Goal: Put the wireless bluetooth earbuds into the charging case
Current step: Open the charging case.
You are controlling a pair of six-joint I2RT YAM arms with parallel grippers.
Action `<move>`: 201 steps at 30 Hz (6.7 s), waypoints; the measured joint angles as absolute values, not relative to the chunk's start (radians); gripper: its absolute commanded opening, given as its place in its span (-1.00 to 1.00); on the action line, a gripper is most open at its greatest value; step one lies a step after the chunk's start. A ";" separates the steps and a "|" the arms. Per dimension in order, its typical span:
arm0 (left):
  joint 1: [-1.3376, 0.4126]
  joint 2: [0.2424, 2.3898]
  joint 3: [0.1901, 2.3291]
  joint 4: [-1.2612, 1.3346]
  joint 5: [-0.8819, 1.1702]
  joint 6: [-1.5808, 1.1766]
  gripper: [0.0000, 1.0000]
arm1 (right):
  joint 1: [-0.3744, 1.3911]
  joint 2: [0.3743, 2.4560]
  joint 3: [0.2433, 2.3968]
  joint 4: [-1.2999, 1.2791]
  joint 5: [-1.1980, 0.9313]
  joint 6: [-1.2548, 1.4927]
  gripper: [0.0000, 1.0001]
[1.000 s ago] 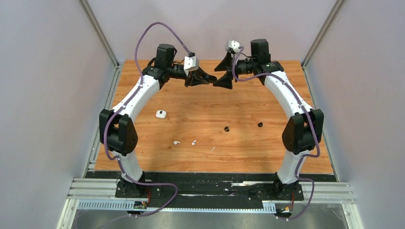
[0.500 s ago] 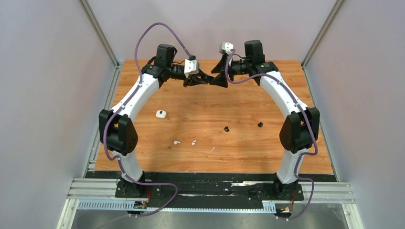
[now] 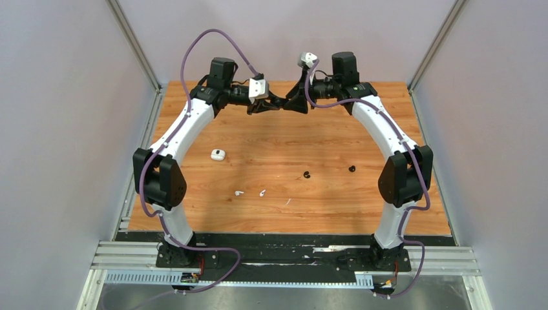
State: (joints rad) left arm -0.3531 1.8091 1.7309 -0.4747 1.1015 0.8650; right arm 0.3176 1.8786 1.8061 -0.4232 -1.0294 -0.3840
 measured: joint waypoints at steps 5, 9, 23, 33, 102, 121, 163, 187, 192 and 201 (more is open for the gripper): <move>-0.352 1.809 1.732 -0.472 1.097 0.854 -1.00 | 0.316 1.879 1.806 -0.414 -1.026 -0.360 -0.04; -0.352 1.813 1.738 -0.459 1.091 0.824 -1.00 | 0.315 1.879 1.806 -0.403 -1.023 -0.343 -0.10; -0.350 1.849 1.740 -0.400 1.086 0.682 -1.00 | 0.300 1.879 1.805 -0.385 -0.996 -0.316 -0.19; -0.342 1.869 1.739 -0.336 1.087 0.526 -1.00 | 0.300 1.878 1.798 -0.356 -0.975 -0.307 -0.39; -0.299 1.957 1.655 0.125 1.203 -0.130 -1.00 | 0.294 1.878 1.743 -0.290 -0.899 -0.336 -0.45; -0.298 1.962 1.655 0.177 1.258 -0.138 -1.00 | 0.275 1.885 1.743 -0.281 -0.992 -0.253 -0.59; -0.287 1.992 1.707 -0.110 1.142 -0.035 0.44 | 0.261 1.909 1.715 -0.266 -0.993 -0.402 -1.00; -0.302 2.163 2.203 -0.785 1.040 0.114 0.35 | 0.352 1.864 1.645 -0.451 -0.873 -0.771 -1.00; -0.317 2.184 2.203 -0.858 1.029 0.126 0.33 | 0.354 1.864 1.666 -0.478 -0.863 -0.788 -1.00; -0.318 2.188 2.221 -0.901 1.021 0.146 0.18 | 0.363 1.866 1.721 -0.519 -0.849 -0.787 -1.00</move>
State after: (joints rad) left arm -0.3176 2.1876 2.2208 -0.9012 1.0210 0.1455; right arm 0.3630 1.8664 1.7214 -0.5194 -0.8486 -0.7872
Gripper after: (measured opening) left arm 0.604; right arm 0.068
